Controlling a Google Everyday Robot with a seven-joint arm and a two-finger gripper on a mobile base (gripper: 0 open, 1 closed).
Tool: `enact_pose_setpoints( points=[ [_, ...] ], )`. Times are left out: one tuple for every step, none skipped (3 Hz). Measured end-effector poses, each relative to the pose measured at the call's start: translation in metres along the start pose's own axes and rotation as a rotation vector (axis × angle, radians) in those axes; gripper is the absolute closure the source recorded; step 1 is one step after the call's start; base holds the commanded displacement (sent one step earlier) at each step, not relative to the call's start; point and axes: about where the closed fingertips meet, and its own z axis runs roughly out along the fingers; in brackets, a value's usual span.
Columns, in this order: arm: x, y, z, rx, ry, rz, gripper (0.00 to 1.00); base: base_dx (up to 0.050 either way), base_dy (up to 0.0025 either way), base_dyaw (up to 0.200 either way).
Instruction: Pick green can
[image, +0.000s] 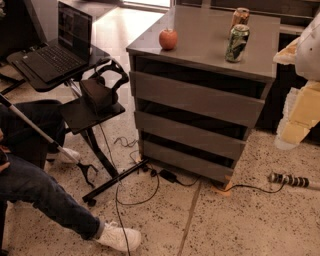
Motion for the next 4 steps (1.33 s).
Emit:
enact_pose_setpoints(
  points=[
    [0.0,0.0,0.0,0.0,0.0,0.0,0.0,0.05,0.0,0.0],
    [0.0,0.0,0.0,0.0,0.0,0.0,0.0,0.05,0.0,0.0],
    [0.0,0.0,0.0,0.0,0.0,0.0,0.0,0.05,0.00001,0.0],
    [0.0,0.0,0.0,0.0,0.0,0.0,0.0,0.023,0.00204,0.178]
  ],
)
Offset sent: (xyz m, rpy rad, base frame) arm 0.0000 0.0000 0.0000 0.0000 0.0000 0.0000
